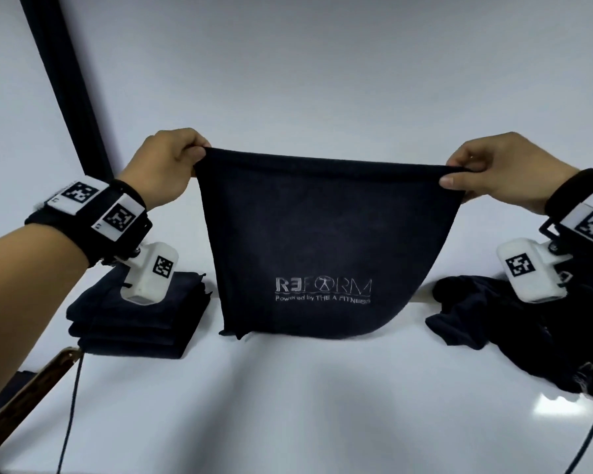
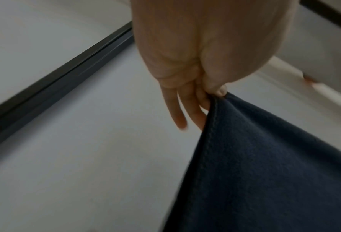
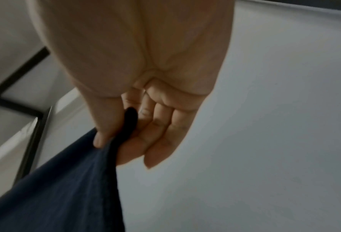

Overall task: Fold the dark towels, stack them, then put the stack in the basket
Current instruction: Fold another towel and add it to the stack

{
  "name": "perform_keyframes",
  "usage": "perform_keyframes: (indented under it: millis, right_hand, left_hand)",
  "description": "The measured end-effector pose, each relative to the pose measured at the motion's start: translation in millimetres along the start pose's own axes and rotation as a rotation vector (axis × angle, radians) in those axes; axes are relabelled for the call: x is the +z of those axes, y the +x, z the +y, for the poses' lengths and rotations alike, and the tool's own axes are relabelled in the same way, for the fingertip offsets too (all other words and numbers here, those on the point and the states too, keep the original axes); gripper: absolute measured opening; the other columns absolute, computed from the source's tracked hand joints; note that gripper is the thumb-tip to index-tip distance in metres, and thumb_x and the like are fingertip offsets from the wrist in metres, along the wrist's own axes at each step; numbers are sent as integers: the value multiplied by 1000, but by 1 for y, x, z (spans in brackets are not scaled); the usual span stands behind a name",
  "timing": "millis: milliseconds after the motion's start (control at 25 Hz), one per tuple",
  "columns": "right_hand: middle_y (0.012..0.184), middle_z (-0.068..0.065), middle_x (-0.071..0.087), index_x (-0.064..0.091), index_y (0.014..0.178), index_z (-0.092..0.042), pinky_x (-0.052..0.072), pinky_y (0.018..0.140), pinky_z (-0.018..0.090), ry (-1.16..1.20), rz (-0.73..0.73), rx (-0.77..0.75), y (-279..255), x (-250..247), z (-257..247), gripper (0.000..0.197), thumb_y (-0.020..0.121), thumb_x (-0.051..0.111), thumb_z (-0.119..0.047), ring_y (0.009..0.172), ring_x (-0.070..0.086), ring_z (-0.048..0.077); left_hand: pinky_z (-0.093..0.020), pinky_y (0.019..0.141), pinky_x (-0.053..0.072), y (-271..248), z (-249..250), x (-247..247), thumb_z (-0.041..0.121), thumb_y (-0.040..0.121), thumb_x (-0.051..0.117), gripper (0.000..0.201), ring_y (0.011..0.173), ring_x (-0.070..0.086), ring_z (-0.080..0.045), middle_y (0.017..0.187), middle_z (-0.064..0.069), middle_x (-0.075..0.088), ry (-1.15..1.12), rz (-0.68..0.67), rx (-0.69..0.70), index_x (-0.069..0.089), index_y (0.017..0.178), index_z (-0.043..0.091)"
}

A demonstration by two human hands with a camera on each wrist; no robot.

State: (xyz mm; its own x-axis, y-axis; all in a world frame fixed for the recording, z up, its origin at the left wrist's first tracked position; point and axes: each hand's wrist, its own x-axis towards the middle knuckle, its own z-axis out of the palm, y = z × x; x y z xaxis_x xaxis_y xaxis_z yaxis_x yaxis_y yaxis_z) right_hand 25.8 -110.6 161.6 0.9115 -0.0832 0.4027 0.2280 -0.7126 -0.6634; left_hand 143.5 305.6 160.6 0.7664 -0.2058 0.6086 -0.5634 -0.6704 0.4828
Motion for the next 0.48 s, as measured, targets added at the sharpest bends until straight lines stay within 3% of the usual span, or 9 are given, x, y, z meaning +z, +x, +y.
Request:
perform_keyframes:
  millis: [80, 200, 280, 360, 480]
  right_hand:
    - [73, 2, 71, 67, 82, -9, 61, 68, 27, 208, -10, -21, -4, -11, -3, 14, 73, 78, -13, 72, 68, 19]
    - [71, 2, 68, 72, 78, -13, 59, 64, 27, 421, -72, -40, -6, -30, -6, 40, 50, 87, -36, 68, 65, 15]
    - [58, -3, 60, 72, 75, -15, 55, 58, 22, 462, -94, -35, -7, -32, -5, 29, 55, 82, -33, 59, 58, 11]
    - [48, -6, 53, 70, 71, -15, 46, 45, 17, 494, -114, 2, -8, -26, -5, 16, 59, 75, -25, 46, 51, 7]
    - [53, -4, 56, 70, 69, -15, 36, 38, 16, 486, -182, 100, -7, -10, 9, 29, 50, 82, -33, 43, 47, 6]
  left_hand:
    - [-15, 56, 53, -7, 4, -8, 4, 101, 41, 24, 68, 57, -17, 78, -5, 58, -266, 17, -7, 61, 91, 13]
    - [-16, 51, 46, -17, 18, -20, 7, 101, 43, 29, 62, 52, -10, 74, 0, 61, -412, 12, 60, 64, 89, 22]
    - [-15, 46, 41, -21, 27, -23, 7, 102, 43, 27, 53, 51, -5, 67, 8, 64, -535, -3, 60, 63, 93, 22]
    - [-14, 37, 35, -24, 30, -21, 2, 101, 42, 27, 41, 45, -4, 59, 8, 60, -600, -11, 29, 58, 92, 21]
    - [-18, 38, 32, -24, 15, -5, -6, 97, 40, 36, 42, 41, -12, 61, -1, 54, -554, -67, -17, 56, 80, 21]
